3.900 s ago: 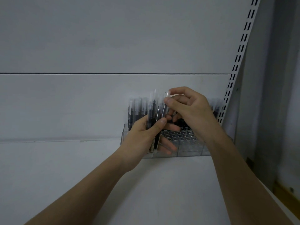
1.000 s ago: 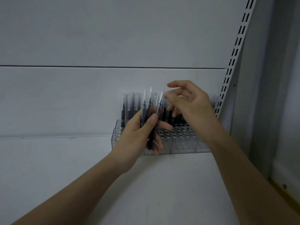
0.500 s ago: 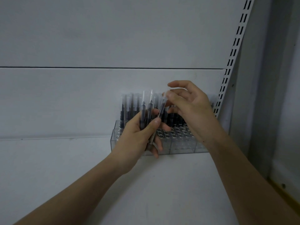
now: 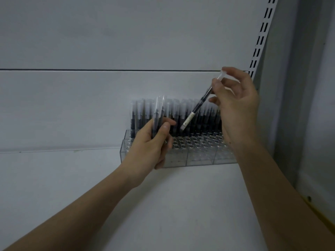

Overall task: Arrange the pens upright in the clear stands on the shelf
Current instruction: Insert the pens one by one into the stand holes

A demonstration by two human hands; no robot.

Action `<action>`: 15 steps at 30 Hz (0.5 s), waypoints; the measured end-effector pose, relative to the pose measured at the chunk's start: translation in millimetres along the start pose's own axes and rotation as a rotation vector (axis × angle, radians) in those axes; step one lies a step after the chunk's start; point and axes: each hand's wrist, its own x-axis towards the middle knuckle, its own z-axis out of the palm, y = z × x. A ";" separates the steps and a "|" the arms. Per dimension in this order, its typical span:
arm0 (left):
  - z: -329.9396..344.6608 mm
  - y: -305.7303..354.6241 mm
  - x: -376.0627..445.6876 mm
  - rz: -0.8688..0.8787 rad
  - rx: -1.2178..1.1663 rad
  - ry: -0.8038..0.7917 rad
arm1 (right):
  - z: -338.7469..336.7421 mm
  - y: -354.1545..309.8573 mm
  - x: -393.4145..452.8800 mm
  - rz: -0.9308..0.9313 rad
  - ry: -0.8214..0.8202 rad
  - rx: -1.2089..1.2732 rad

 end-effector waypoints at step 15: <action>-1.4 -0.1 -0.7 -0.039 -0.098 -0.038 | -7.1 21.1 2.3 -0.084 -0.188 -0.508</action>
